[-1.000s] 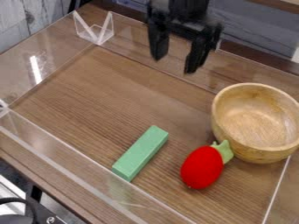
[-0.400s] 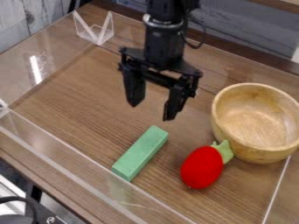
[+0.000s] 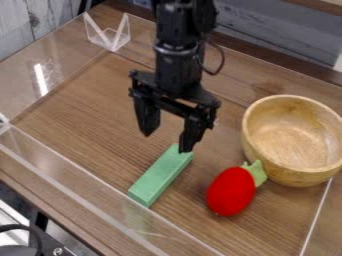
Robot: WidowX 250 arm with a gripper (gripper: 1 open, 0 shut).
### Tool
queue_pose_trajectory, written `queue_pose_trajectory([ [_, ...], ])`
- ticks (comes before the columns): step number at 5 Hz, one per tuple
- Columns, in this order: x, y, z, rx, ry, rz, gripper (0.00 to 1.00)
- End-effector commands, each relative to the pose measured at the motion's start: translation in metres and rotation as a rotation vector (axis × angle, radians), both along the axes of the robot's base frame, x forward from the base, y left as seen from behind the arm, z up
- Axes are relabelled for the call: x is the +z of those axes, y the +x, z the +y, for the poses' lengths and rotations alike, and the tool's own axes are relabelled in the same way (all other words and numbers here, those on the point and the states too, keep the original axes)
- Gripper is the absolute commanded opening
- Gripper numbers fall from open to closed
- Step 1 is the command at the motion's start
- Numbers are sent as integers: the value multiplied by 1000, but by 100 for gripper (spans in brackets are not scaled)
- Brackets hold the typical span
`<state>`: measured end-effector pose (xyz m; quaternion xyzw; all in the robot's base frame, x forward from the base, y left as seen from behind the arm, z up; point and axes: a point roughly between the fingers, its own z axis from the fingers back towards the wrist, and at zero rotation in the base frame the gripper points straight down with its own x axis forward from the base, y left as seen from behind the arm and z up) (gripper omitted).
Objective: Put the green block in the brown bowl
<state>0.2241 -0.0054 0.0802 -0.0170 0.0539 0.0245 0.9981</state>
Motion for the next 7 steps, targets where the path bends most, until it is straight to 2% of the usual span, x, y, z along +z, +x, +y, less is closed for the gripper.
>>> queue_pose_trajectory([
  [1, -13, 5, -3, -13, 2, -42, 100],
  [2, -26, -4, -2, 4, 8, -81, 100],
  [3, -35, -12, -4, 4, 0, -145, 100],
  [4, -37, -14, -6, 0, -18, -176, 100],
  [6, -20, -3, 5, 2, -24, -220, 100],
  [7, -22, -5, 3, -43, -28, -233, 100],
])
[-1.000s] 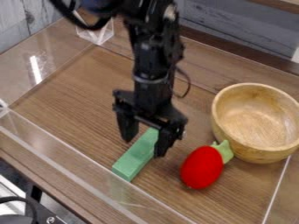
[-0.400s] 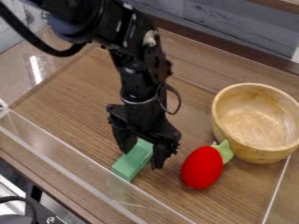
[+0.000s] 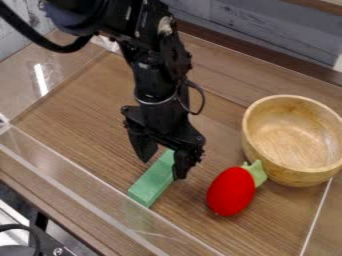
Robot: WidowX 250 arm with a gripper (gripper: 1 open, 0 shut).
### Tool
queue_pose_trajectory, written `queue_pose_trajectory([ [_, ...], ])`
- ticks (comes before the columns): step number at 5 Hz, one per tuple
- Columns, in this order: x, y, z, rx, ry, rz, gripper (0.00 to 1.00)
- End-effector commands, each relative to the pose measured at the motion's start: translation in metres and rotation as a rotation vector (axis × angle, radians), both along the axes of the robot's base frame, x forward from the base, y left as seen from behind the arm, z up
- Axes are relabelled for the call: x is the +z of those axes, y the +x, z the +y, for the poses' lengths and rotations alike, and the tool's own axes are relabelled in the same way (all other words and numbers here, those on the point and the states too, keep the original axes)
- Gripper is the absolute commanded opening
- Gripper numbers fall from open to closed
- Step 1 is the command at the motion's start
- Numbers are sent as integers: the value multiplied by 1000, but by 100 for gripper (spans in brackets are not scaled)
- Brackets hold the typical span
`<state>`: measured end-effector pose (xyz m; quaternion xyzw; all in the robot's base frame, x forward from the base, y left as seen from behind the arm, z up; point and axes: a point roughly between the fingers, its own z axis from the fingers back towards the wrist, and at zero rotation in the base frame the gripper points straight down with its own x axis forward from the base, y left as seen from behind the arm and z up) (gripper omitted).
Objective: Put the green block in the brown bowl
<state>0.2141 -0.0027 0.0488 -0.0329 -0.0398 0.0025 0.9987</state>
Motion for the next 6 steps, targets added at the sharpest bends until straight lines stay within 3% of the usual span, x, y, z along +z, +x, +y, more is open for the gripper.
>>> queue_pose_trajectory([
  [1, 5, 2, -1, -37, 2, -48, 100],
  [3, -8, 10, -4, -42, 9, -49, 100],
  [5, -13, 12, 1, -103, 13, -52, 100],
  [6, -5, 12, 3, -120, 9, -55, 100],
])
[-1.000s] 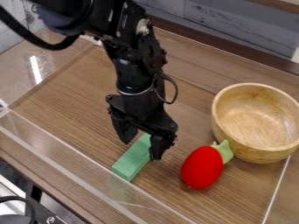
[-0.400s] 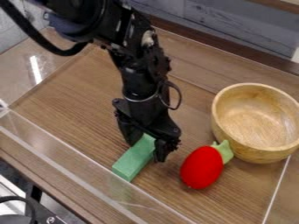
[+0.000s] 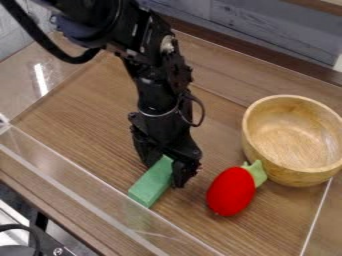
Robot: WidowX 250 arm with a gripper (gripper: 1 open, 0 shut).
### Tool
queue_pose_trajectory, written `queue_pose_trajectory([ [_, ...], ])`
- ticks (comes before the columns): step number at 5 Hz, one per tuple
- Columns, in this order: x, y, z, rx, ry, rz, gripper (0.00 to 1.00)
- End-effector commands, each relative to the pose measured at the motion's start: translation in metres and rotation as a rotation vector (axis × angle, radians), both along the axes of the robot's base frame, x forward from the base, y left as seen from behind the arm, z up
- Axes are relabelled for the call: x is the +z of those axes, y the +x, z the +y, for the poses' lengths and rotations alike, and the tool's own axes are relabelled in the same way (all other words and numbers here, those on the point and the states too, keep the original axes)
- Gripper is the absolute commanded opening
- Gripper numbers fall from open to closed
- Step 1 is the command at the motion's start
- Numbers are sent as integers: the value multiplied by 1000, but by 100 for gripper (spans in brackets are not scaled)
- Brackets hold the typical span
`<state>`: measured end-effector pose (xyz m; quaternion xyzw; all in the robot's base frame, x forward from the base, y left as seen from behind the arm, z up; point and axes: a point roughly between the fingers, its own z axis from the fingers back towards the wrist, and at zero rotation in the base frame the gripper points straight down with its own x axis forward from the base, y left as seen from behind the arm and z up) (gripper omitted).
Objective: Put the green block in the brown bowl
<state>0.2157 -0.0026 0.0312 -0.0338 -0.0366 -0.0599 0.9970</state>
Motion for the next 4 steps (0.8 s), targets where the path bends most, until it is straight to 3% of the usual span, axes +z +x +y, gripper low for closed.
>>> queue_pose_trajectory([
  [1, 21, 12, 4, -1, -1, -66, 100],
  [2, 10, 13, 7, -12, 2, -50, 0],
  [4, 26, 6, -11, -21, -10, -51, 0],
])
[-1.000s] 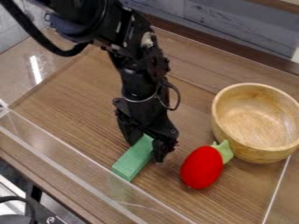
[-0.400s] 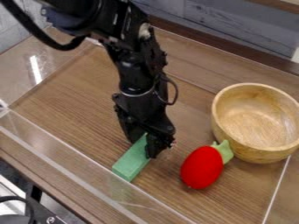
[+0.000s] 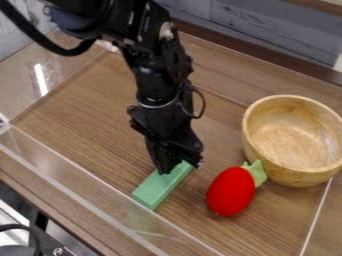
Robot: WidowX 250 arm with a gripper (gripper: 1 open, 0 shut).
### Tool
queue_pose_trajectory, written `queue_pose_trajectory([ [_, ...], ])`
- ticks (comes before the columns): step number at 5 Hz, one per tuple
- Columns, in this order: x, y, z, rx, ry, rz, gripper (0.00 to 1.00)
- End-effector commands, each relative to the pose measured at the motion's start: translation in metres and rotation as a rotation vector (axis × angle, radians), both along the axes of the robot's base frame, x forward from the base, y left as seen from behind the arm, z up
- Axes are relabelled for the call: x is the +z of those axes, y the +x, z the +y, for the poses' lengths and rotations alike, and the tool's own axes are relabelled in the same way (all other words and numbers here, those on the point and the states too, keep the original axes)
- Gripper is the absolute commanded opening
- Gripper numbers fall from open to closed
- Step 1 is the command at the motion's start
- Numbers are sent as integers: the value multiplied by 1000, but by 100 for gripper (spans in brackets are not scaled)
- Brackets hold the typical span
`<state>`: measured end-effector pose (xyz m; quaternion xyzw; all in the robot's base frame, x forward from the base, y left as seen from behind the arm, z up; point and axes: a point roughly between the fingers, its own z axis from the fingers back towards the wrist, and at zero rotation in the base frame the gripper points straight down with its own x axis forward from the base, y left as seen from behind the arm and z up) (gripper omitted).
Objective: Put the green block in the brown bowl
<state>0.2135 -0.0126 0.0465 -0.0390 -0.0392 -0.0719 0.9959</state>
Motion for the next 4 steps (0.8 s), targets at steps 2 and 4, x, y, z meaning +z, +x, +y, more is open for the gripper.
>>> queue_pose_trajectory([
  [2, 35, 19, -12, 55, -16, -55, 0],
  [4, 26, 18, -11, 40, -9, -40, 0],
])
